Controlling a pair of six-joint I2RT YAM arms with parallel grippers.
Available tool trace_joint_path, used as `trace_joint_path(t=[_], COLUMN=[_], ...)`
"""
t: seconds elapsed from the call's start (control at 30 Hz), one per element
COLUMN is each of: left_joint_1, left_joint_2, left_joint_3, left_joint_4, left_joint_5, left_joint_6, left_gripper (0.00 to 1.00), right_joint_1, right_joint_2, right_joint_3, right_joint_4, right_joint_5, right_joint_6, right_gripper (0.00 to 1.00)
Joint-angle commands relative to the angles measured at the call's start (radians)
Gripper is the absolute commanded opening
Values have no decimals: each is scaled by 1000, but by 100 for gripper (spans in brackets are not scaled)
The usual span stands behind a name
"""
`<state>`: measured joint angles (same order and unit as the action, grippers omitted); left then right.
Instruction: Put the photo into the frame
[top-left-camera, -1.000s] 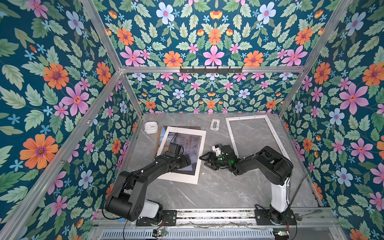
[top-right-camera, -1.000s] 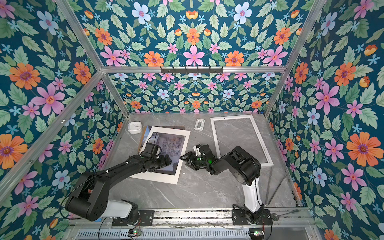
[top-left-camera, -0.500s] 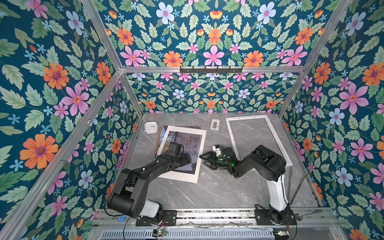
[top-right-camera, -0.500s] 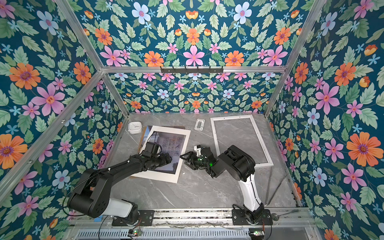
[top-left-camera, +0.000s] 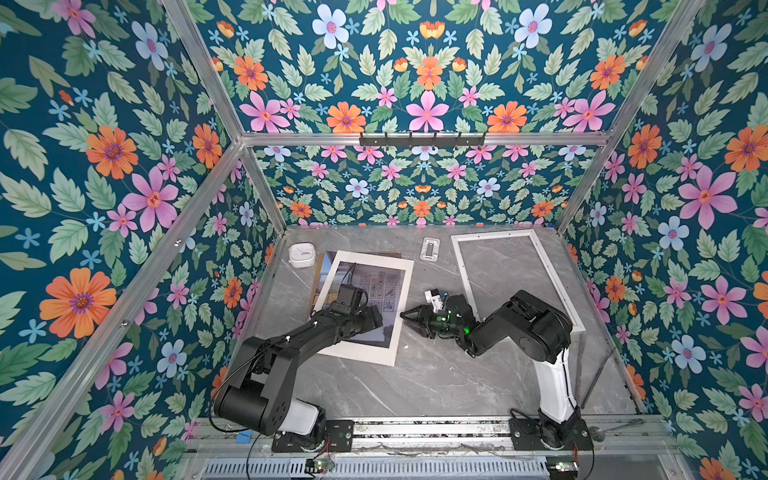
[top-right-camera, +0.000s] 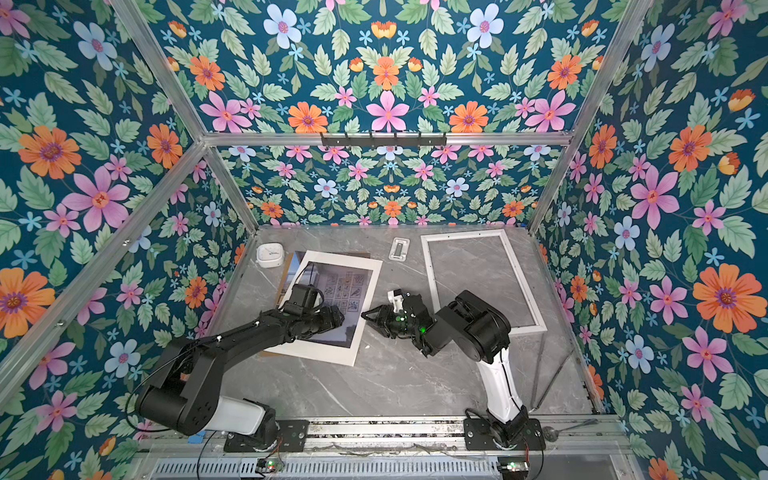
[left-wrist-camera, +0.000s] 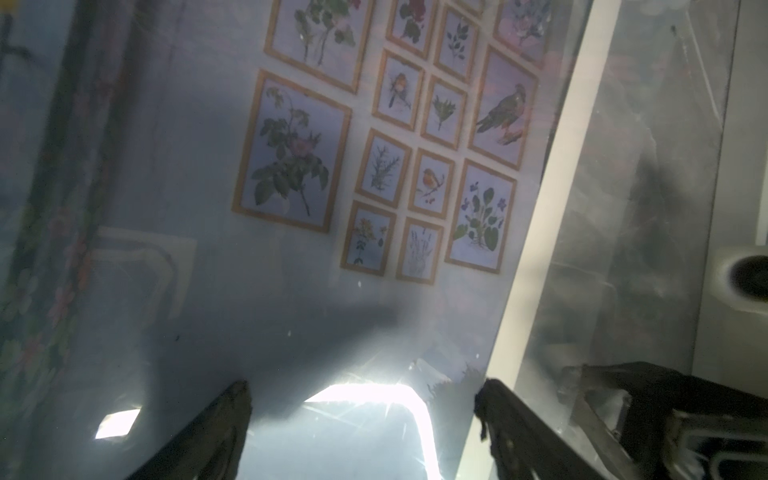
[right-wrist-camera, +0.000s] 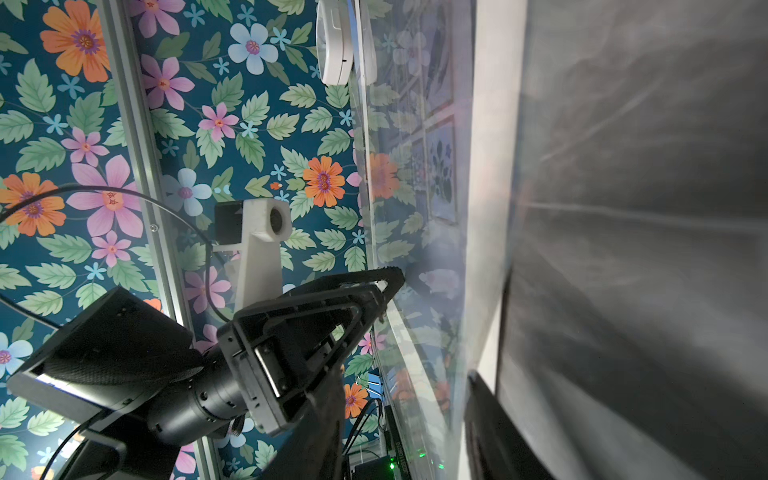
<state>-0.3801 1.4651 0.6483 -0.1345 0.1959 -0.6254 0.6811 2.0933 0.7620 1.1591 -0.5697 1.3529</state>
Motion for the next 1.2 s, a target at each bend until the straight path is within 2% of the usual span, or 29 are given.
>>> trace_joint_path(t=[0.0,0.4,0.5,0.7,0.83,1.0,1.17], left_joint_1=[-1,-9,-10,-10,-10,-10,-9], left_joint_2=[18,29,28,10,-11,-33,-58], left_joint_3=[-19,-19,-15,2,19,60,161], left_joint_4=[-142,-128,-132,-157,-179,-224,-328], left_joint_5=[50,68,73,67,47,27,-13], left_joint_6=[-22,-22,-20,-17,-15,6,69], left_gripper=[90,89,88,88,88,89,89], right_joint_1=[3,3,2,3,2,2,1], right_joint_2=[7,42,47,16,-24,-119,-273], right_joint_3=[8,29,31,37,53,75,120], right_joint_4=[55,12,22,-26,-109,-297,-565], right_joint_5=[-22,-21,-19,-15,-15,-6,27], right_joint_6=[-9,-8,-7,-37,-72,-177,-356], right_gripper=[38,36,31,13,0,0,0])
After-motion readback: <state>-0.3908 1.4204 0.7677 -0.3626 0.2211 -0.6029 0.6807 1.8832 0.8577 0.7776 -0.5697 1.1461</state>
